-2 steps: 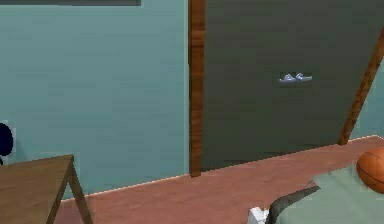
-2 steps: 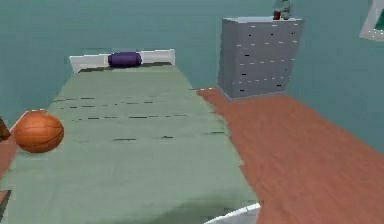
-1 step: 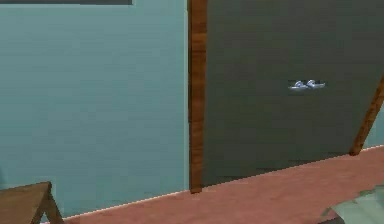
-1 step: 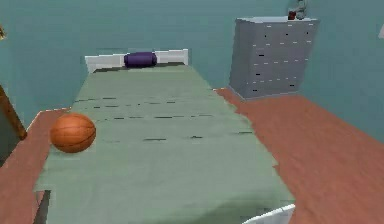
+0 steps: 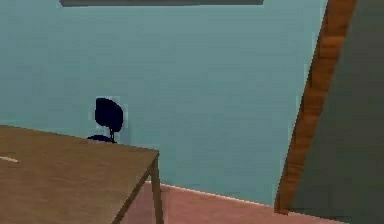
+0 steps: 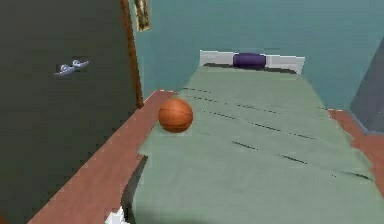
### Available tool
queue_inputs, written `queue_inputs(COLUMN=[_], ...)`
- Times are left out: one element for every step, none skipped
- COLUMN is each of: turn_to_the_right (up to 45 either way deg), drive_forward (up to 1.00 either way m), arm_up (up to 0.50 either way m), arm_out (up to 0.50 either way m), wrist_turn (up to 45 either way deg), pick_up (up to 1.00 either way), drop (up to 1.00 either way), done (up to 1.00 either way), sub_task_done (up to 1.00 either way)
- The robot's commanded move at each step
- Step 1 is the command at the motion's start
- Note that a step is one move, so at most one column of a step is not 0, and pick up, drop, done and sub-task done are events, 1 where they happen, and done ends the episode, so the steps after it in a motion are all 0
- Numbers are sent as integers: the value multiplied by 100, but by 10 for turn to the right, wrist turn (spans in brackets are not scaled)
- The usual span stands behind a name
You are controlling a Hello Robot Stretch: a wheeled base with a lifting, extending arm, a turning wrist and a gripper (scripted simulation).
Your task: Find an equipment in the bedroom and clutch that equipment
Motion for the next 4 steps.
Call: queue_inputs(turn_to_the_right=[360,0,180,0], drive_forward=[0,70,0,20], arm_up=[0,0,0,0], arm_out=[0,0,0,0], wrist_turn=[0,0,0,0], pick_up=[0,0,0,0], drop=[0,0,0,0], done=[0,0,0,0], sub_task_done=[0,0,0,0])
